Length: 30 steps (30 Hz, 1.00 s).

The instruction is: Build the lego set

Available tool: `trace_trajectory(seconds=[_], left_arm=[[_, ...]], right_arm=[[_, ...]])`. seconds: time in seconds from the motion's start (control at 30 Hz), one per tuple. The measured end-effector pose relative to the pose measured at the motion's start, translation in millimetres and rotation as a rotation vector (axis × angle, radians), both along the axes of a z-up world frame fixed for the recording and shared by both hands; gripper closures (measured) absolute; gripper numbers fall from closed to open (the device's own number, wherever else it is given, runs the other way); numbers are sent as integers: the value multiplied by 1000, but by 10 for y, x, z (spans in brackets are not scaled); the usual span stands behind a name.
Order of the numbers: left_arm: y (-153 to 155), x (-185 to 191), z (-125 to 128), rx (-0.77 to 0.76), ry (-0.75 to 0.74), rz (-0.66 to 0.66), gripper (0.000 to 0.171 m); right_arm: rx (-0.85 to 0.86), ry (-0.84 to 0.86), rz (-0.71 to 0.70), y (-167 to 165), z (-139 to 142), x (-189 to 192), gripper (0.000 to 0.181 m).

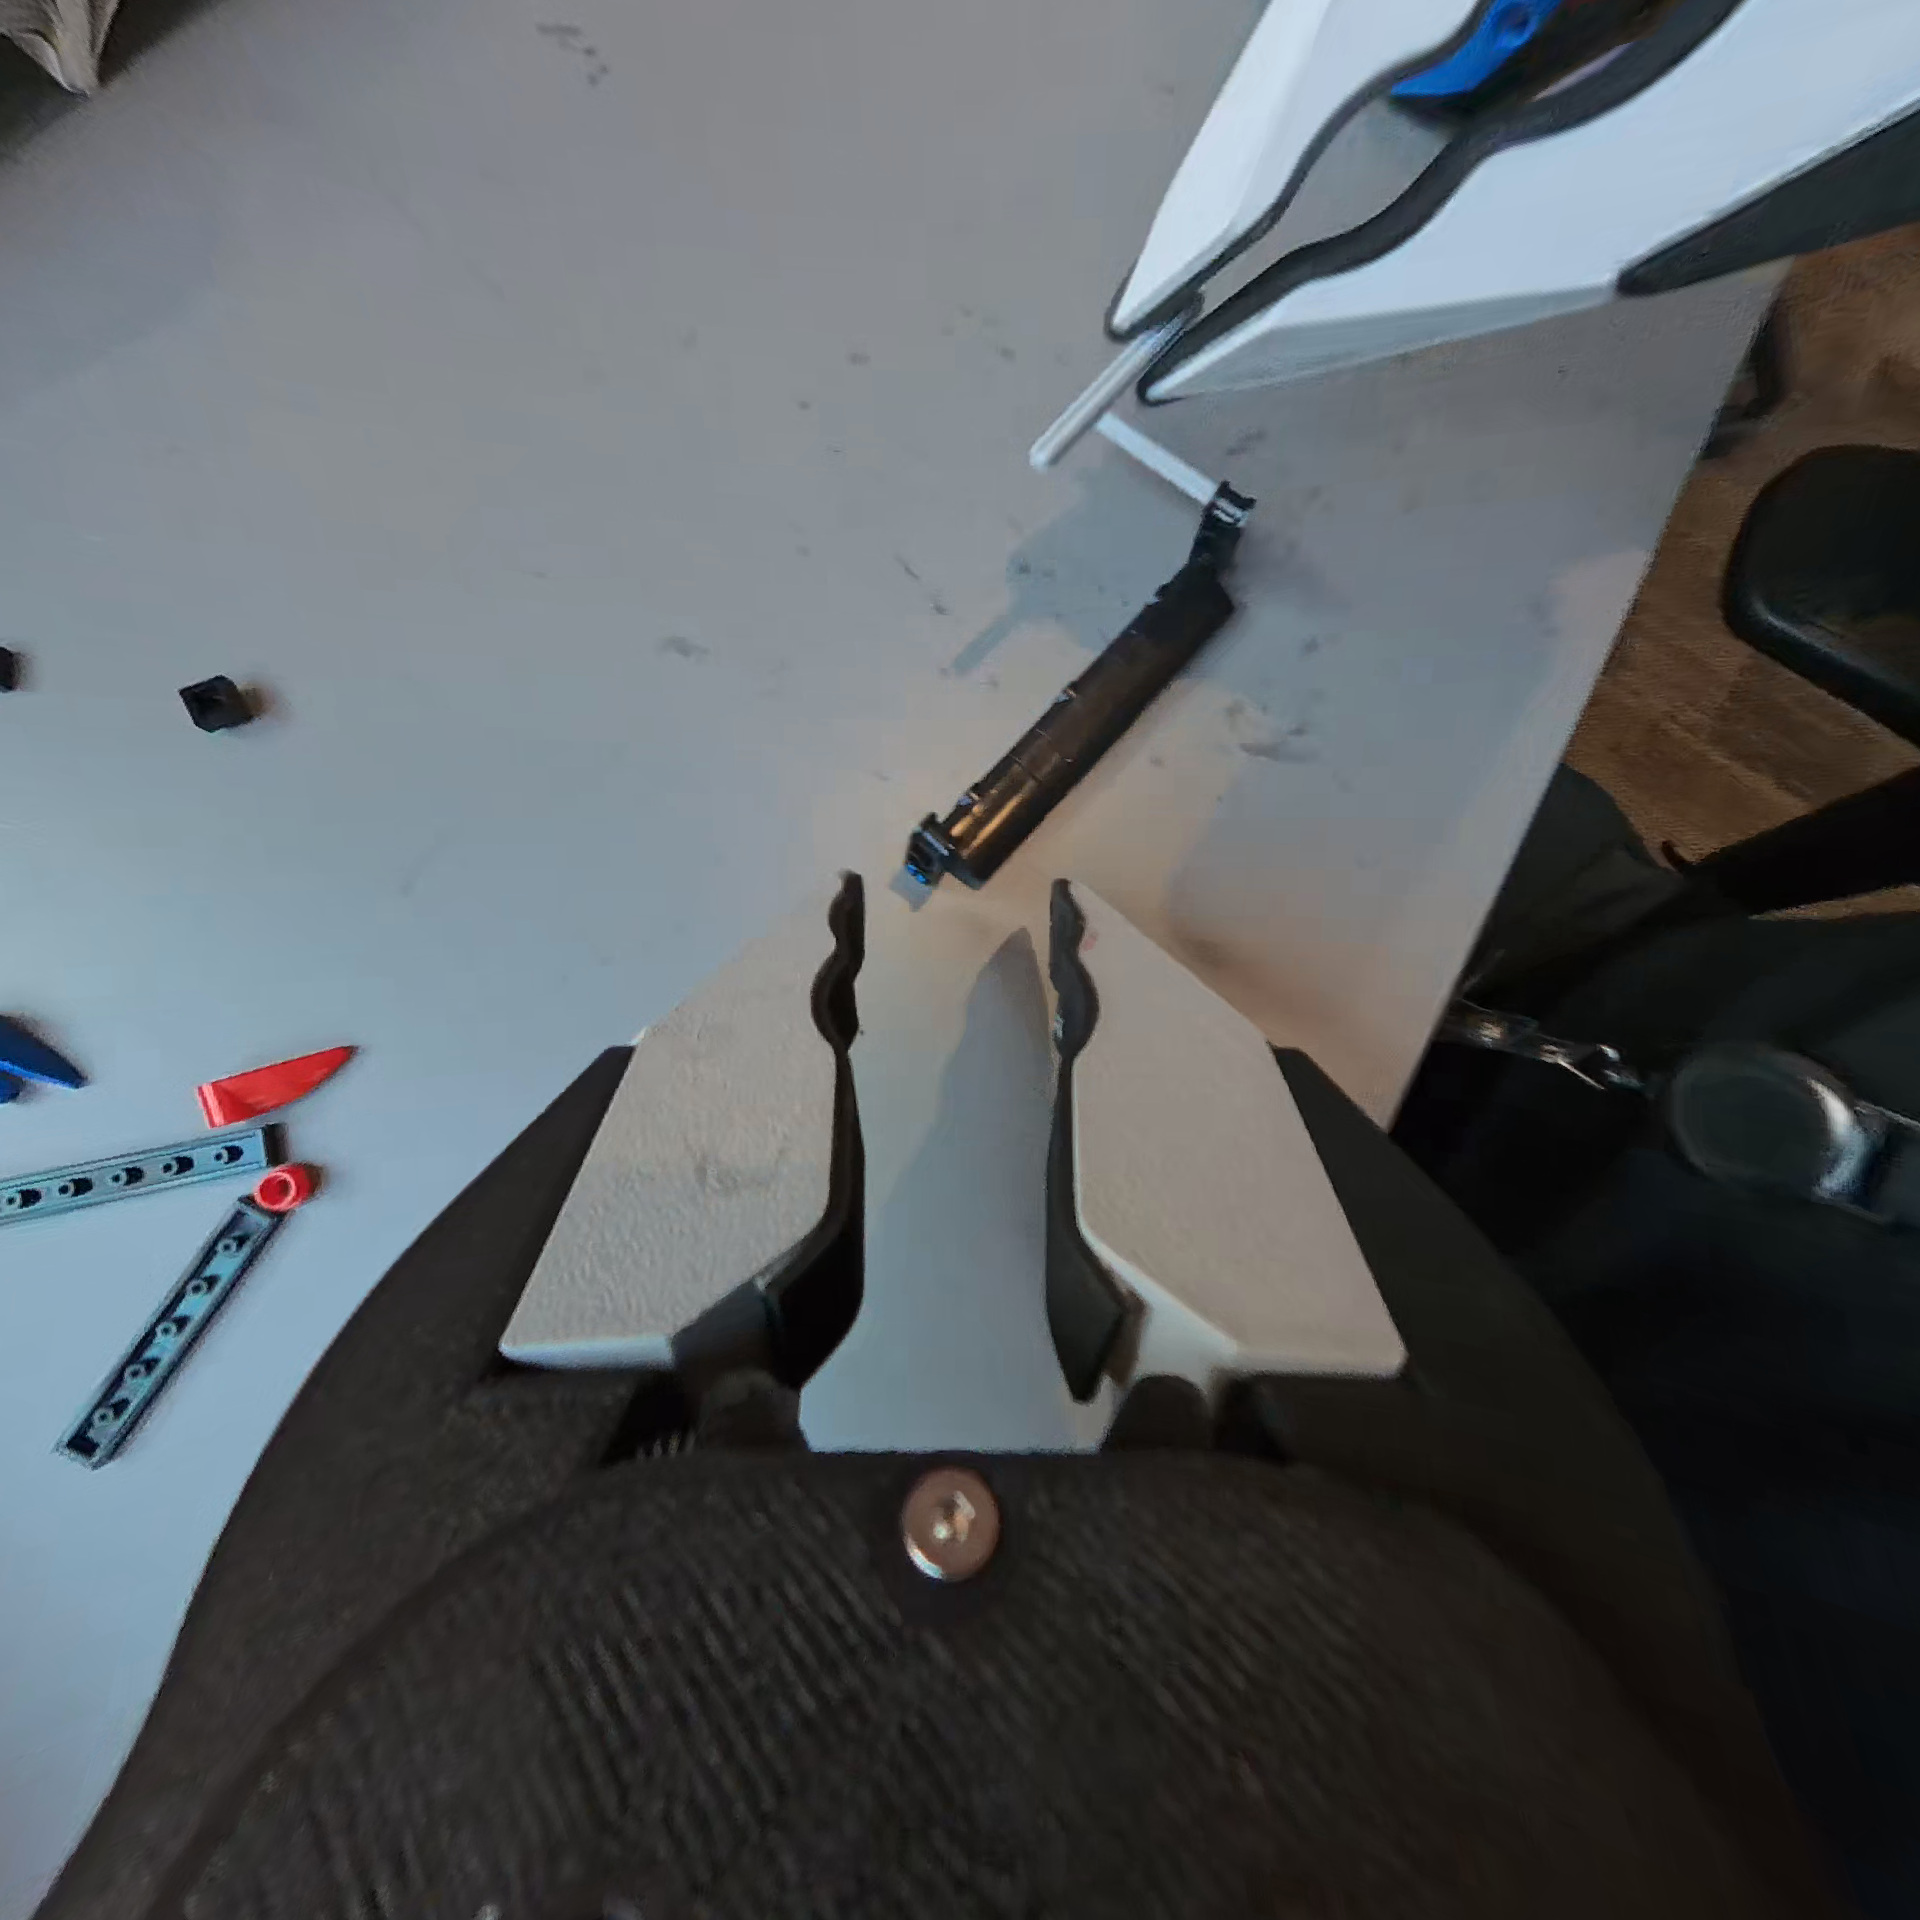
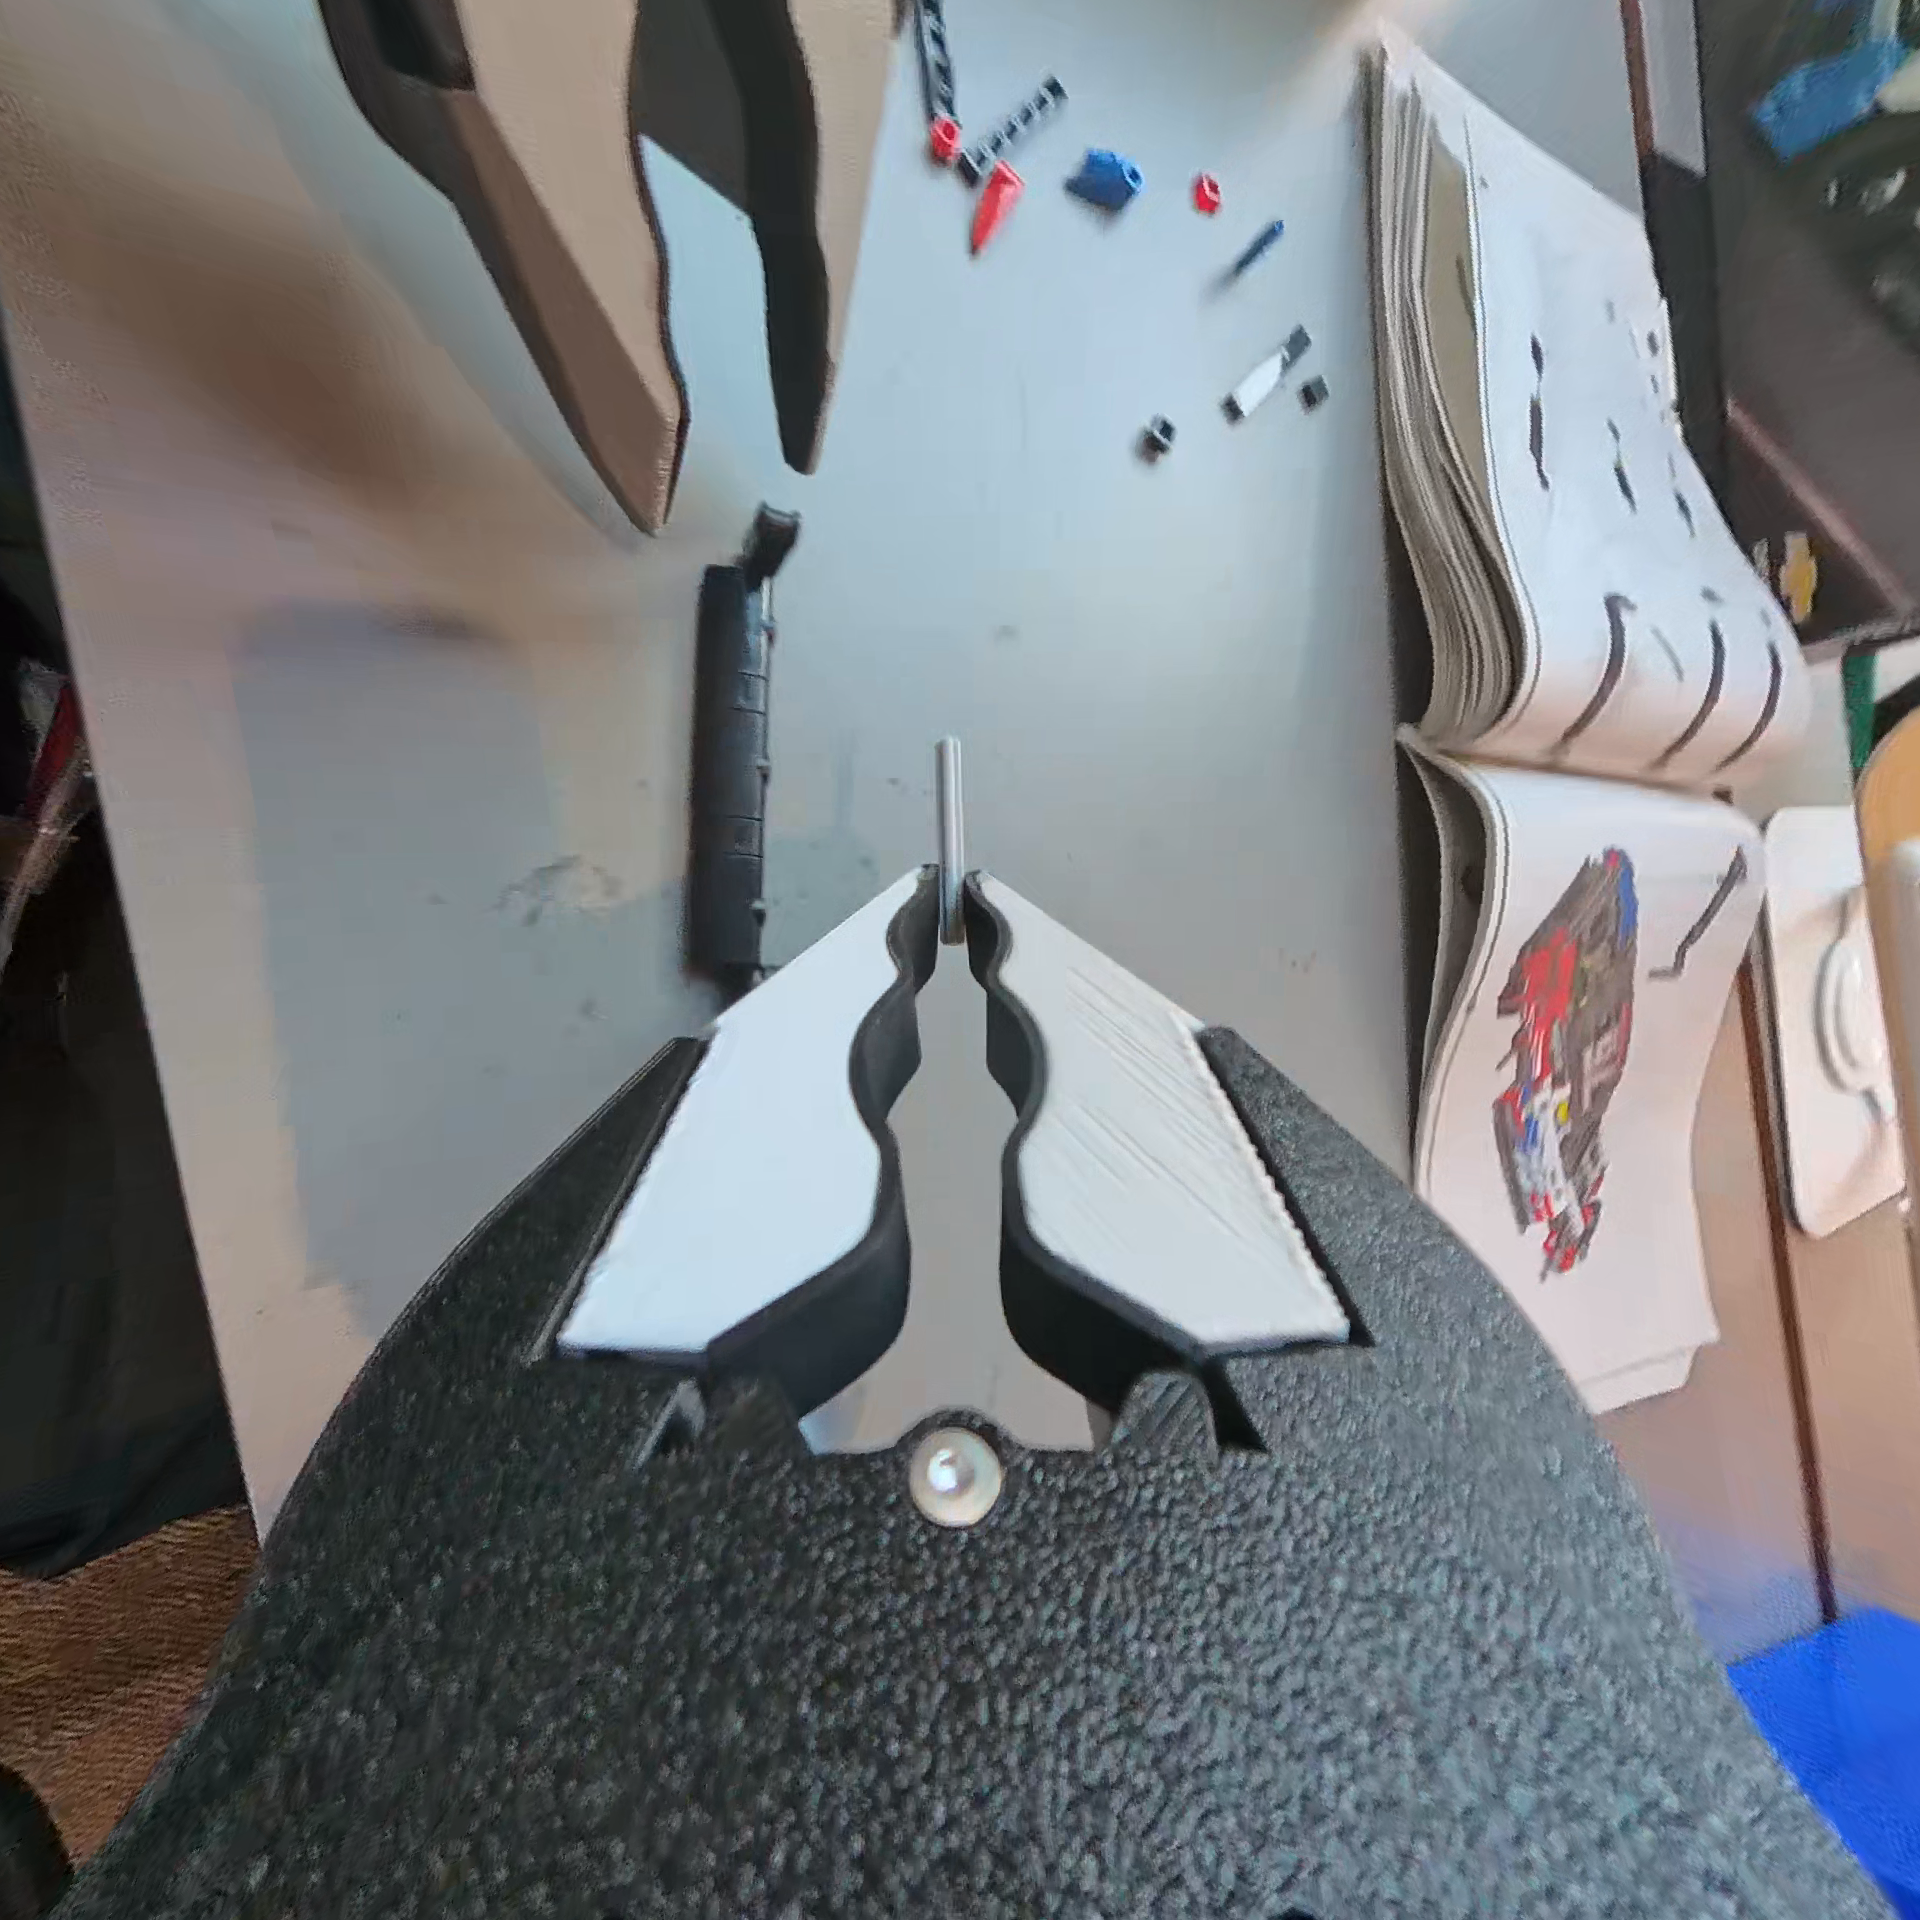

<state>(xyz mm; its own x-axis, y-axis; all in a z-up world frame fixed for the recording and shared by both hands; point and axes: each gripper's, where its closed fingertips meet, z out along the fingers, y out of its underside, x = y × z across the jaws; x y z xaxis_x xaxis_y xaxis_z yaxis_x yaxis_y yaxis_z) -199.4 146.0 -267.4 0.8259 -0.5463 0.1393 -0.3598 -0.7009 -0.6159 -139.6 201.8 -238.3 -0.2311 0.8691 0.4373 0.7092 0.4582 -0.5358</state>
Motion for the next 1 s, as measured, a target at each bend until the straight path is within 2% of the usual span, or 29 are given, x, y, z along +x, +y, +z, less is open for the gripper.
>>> trace_trajectory(seconds=[0.1,0.13,0.2,0.3,0.37,0.53,0.6,0.7,0.77,0.83,0.93,1.0], left_arm=[[85,-39,-86,-1,72,4,143],[102,-8,-94,2,82,-15,149],[132,35,-103,14,117,-69,164],[186,46,-104,33,183,-180,164],[216,78,-105,57,205,-316,164],[212,159,-112,151,273,-785,164],[218,188,-116,162,280,-904,164],[221,224,-118,159,288,-1005,164],[255,195,-121,163,324,-1008,156],[258,187,-69,144,304,-934,138],[287,89,-22,122,282,-702,136],[276,64,-29,89,217,-543,143]], right_arm=[[-94,-1,-64,66,-48,30,178],[-125,-7,-85,83,-80,41,178],[-170,-27,-116,109,-156,69,178],[-235,-45,-113,43,-226,94,178],[-299,-16,-86,-86,-182,74,178],[-401,119,-52,-291,79,39,178],[-410,149,-63,-296,108,55,178],[-400,141,-95,-247,28,113,178],[-401,119,-115,-216,-57,141,178],[-390,106,-122,-195,-121,137,178],[-382,94,-114,-199,-192,83,178],[-387,81,-112,-202,-239,40,178]])
